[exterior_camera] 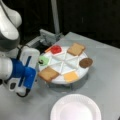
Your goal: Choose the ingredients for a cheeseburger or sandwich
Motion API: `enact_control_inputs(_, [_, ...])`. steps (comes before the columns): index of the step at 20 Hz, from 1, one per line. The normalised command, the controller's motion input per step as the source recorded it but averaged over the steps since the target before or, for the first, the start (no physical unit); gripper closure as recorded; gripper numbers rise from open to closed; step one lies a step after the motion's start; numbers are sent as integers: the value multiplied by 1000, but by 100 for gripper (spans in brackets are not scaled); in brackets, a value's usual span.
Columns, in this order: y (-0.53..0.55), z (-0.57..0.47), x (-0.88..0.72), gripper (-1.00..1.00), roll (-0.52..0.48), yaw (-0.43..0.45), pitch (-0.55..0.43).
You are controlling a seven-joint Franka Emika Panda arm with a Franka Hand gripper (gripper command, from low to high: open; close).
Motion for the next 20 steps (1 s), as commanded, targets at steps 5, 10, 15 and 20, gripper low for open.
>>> enact_control_inputs(5, [-330, -130, 363, -100, 365, 202, -34])
enact_control_inputs(10, [-331, -122, 345, -100, 339, 204, -24])
enact_control_inputs(15, [-265, -97, 275, -100, 302, 156, -25])
enact_control_inputs(20, [-224, -82, 210, -100, 303, 129, -42])
